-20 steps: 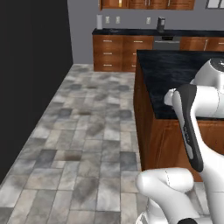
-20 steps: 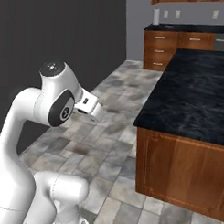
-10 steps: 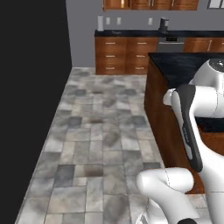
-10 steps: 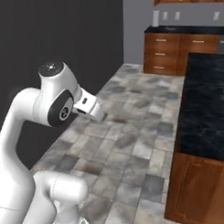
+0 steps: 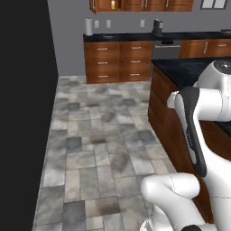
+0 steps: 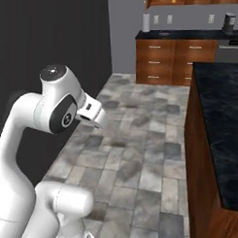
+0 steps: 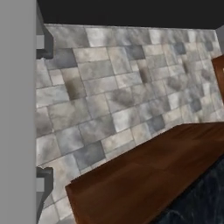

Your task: Move the hot dog bun to the plate on the dining table and place the condiment next to that plate. Then navigate to the fridge and take the sausage and place it on the plate as well.

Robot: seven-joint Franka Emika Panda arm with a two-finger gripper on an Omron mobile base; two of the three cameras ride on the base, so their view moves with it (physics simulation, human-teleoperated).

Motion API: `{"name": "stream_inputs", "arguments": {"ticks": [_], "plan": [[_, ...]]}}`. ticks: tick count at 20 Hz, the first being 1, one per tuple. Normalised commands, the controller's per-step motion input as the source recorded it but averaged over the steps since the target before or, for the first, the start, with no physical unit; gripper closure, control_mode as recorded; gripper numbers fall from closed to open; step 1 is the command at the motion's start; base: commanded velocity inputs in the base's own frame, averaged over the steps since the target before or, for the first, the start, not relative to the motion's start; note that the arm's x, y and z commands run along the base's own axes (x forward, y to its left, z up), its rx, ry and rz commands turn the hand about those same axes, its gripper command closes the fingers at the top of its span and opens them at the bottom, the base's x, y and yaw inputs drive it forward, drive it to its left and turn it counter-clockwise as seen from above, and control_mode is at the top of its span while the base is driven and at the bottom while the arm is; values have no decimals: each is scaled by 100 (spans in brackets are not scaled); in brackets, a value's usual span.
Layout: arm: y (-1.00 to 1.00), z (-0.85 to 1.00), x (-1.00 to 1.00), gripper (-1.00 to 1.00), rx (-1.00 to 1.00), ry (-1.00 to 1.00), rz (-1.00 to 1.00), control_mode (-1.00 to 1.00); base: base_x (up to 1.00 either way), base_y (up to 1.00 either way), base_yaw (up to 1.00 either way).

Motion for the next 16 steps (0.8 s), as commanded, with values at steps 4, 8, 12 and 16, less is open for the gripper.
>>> {"name": "stream_inputs", "arguments": {"ticks": [4, 8, 12, 16], "plan": [[0, 0, 0, -100, 0, 0, 0, 100, 100, 39, -23], [0, 0, 0, -100, 0, 0, 0, 100, 100, 47, -19], [0, 0, 0, -100, 0, 0, 0, 100, 100, 50, -15], [0, 0, 0, -100, 0, 0, 0, 100, 100, 43, -12]]}}
